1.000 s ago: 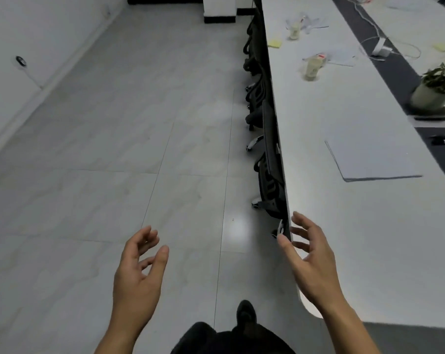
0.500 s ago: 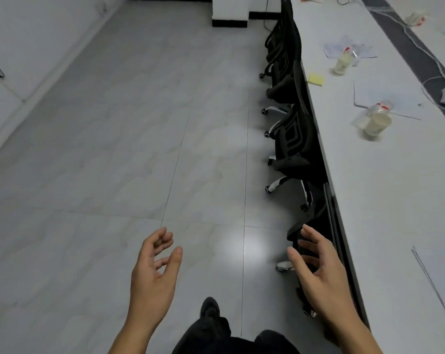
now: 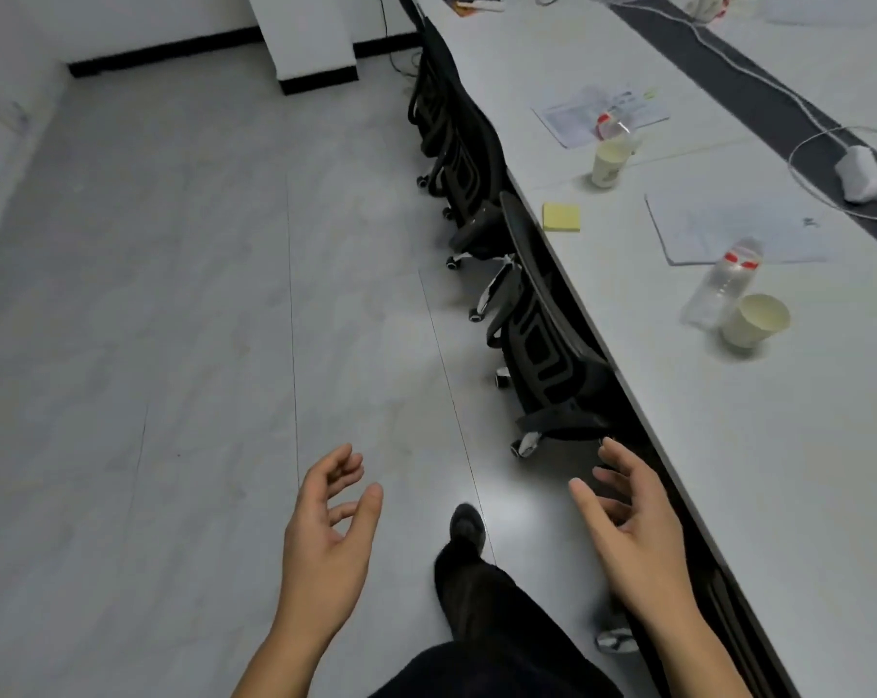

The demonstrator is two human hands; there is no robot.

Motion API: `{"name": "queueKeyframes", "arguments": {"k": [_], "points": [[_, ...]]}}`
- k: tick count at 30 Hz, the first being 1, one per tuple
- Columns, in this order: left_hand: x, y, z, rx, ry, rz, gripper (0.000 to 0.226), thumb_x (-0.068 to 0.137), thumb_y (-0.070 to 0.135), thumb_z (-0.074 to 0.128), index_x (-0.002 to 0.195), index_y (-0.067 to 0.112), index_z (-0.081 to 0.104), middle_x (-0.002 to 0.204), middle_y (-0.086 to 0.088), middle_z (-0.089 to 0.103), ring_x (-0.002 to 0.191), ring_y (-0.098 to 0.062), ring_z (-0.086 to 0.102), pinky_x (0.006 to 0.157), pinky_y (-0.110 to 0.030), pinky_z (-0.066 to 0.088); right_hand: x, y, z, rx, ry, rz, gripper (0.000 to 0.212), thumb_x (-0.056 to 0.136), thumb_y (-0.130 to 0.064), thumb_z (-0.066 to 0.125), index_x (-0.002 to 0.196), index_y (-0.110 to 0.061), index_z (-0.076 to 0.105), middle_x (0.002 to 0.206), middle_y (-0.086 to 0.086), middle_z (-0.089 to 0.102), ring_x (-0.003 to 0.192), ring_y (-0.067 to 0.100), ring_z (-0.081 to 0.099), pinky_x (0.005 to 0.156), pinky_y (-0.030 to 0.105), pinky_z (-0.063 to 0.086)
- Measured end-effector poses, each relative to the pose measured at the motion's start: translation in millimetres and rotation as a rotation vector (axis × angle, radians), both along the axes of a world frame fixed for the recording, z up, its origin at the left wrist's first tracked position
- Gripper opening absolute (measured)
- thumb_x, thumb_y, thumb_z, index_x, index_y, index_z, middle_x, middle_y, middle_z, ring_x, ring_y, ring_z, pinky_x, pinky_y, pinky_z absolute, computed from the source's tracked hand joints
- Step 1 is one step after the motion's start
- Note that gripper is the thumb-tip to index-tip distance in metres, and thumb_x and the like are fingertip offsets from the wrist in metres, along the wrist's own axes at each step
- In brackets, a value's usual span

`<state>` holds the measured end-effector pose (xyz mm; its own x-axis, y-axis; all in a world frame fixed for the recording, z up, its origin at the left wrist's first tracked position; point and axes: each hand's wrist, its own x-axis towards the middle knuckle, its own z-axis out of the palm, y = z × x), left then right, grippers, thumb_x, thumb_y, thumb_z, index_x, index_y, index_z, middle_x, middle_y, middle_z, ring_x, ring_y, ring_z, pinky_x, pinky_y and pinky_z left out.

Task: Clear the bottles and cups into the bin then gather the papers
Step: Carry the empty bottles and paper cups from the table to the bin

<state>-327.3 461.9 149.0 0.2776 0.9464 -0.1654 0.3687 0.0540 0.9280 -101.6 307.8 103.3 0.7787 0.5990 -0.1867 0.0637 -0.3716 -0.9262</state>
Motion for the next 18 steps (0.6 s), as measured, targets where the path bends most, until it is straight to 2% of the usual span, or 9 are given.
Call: {"name": "queueKeyframes", "arguments": {"k": [2,6,9,12,15,18], "points": [[29.3,52.0,10.9,0.005,0.008,-0.041,0.042,0.091,0.016,0.065,0.127,0.035,0.052,0.123,0.014,0.063,0.114,0.001,0.059,0.087,-0.02,0.049,29.0,58.4,5.9,0.01,-0.008,-0.005,0.054,0.09,-0.028,0.071,0.139,-0.034,0.049,0.13,-0.022,0.055,0.118,-0.003,0.055,0.1,0.039,0.051],[82.9,146.4,38.3,0.076,0.01,-0.113,0.044,0.091,0.015,0.065,0.131,0.028,0.052,0.123,0.016,0.062,0.114,0.003,0.058,0.084,-0.009,0.048,80.9,152.2,28.5,0.034,-0.041,0.012,0.054,0.091,-0.03,0.069,0.14,-0.033,0.048,0.134,-0.023,0.052,0.12,-0.001,0.054,0.098,0.034,0.051],[123.0,201.4,46.0,0.089,-0.02,-0.135,0.042,0.092,0.014,0.064,0.129,0.029,0.053,0.123,0.014,0.062,0.117,0.001,0.057,0.086,-0.009,0.047,111.3,194.7,36.2,0.026,-0.061,-0.005,0.053,0.091,-0.03,0.069,0.14,-0.032,0.048,0.133,-0.024,0.053,0.12,-0.002,0.054,0.097,0.032,0.051],[167.3,248.0,31.8,0.042,-0.02,-0.21,0.042,0.091,0.013,0.065,0.126,0.033,0.053,0.122,0.013,0.064,0.116,-0.001,0.058,0.087,-0.013,0.05,139.5,225.4,30.6,-0.001,-0.055,-0.112,0.052,0.09,-0.03,0.069,0.138,-0.034,0.05,0.131,-0.022,0.054,0.119,-0.003,0.055,0.097,0.033,0.051],[218.2,289.7,8.3,-0.031,0.016,-0.376,0.043,0.09,0.012,0.066,0.124,0.036,0.054,0.121,0.014,0.065,0.115,0.0,0.06,0.089,-0.02,0.051,165.2,249.2,20.5,-0.045,-0.048,-0.264,0.051,0.089,-0.03,0.069,0.136,-0.035,0.051,0.131,-0.023,0.053,0.118,-0.003,0.055,0.097,0.034,0.051],[275.5,330.4,-5.4,-0.073,0.037,-0.574,0.043,0.09,0.013,0.067,0.125,0.034,0.054,0.122,0.013,0.064,0.114,0.001,0.06,0.086,-0.012,0.049,184.8,264.7,21.9,-0.104,-0.039,-0.409,0.051,0.09,-0.031,0.069,0.137,-0.035,0.049,0.133,-0.024,0.052,0.118,-0.004,0.054,0.096,0.03,0.051]]}}
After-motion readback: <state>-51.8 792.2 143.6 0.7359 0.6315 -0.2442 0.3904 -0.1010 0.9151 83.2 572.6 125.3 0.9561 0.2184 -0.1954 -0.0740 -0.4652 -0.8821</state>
